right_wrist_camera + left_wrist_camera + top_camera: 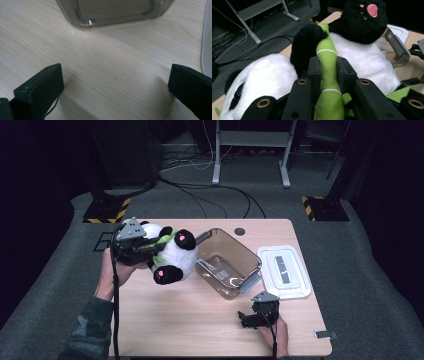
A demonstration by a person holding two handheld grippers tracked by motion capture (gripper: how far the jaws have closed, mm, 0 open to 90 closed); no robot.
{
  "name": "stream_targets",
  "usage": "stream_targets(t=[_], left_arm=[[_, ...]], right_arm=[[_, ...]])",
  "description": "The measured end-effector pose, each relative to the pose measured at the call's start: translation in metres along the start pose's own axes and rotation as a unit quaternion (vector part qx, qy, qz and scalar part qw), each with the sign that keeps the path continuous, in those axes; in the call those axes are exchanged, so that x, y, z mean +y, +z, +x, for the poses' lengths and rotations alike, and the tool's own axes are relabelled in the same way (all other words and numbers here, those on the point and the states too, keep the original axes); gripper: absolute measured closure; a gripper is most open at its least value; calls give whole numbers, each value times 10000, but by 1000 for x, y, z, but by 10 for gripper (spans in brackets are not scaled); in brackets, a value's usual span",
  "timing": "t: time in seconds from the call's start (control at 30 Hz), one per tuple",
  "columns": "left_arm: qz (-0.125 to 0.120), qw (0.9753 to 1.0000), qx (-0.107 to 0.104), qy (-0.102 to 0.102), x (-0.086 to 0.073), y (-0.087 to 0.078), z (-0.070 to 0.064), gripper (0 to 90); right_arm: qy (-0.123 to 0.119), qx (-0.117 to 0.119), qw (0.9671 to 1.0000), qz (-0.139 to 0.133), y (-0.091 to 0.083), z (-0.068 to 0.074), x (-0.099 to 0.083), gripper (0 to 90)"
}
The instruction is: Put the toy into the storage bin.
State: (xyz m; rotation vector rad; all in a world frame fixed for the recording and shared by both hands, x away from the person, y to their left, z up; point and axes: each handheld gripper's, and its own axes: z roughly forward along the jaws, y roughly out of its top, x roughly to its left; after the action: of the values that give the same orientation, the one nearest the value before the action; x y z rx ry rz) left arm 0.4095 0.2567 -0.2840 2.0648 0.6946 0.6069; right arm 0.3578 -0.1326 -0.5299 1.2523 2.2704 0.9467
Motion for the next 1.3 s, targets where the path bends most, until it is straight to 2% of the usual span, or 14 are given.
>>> stream_targets(t=[0.53,0.87,1.0,1.07,1.1,1.3], left_arm=[[-21,9992,-258,294,37,32,-2,754],[1,9981,-348,499,51,51,-5,753],[24,9976,-419,551,57,61,-7,753],[30,9967,-472,661,61,68,-8,753],[36,9968,-488,630,62,70,-9,753],[39,9954,-599,740,68,83,-11,753]], right_arm=[[3,-1,10000,-1,0,0,0,0],[59,-15,10000,-14,0,1,0,0],[53,-14,10000,-16,0,0,0,0],[86,-12,10000,7,0,1,0,0],[44,-18,10000,-23,0,0,0,0],[45,-17,10000,-22,1,0,0,0]])
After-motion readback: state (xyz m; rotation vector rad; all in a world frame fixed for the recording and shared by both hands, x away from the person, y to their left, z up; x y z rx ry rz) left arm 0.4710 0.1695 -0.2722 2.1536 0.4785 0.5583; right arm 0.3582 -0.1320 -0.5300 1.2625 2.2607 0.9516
